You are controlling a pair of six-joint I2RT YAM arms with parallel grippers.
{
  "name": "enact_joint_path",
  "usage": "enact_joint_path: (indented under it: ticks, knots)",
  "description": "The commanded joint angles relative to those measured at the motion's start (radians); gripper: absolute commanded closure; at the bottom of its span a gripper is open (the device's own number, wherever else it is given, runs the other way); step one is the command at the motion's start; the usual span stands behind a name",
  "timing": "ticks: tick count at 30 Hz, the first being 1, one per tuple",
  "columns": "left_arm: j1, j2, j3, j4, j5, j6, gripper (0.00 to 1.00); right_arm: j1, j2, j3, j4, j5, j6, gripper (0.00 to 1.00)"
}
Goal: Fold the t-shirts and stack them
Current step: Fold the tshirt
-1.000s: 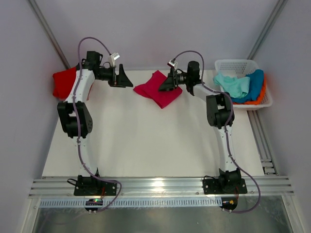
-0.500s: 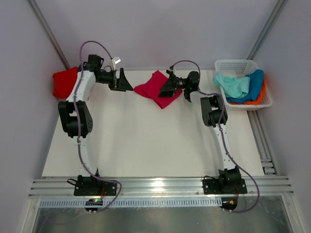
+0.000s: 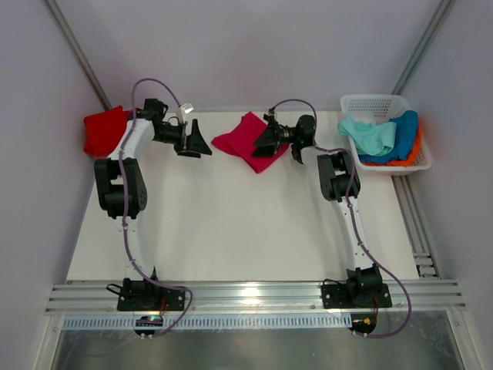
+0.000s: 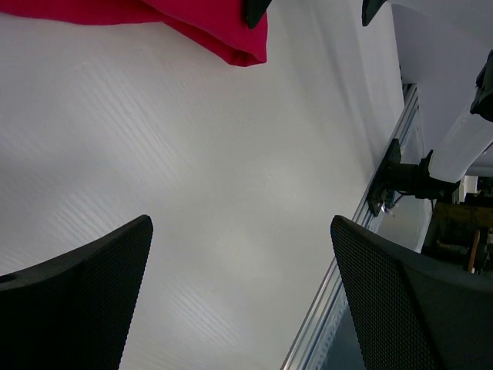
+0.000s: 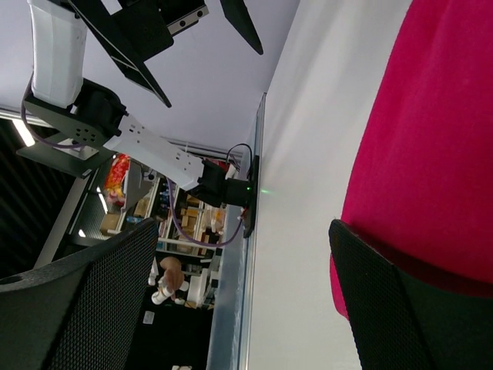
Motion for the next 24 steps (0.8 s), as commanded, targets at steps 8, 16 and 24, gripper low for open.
enact_joint_path:
  ticks: [8, 16, 24]
  knots:
    - [-0.001, -0.042, -0.038, 0.061, 0.031, -0.005, 0.01, 0.005, 0.058, 0.004, -0.005, -0.024, 0.031, 0.04]
    - [-0.001, -0.077, -0.067, 0.067, 0.022, 0.004, 0.01, 0.005, 0.028, 0.056, 0.009, -0.072, 0.039, 0.04]
    - [-0.001, -0.085, -0.078, 0.089, 0.023, -0.016, 0.01, 0.005, -0.084, 0.187, -0.305, -0.127, -0.204, 0.04]
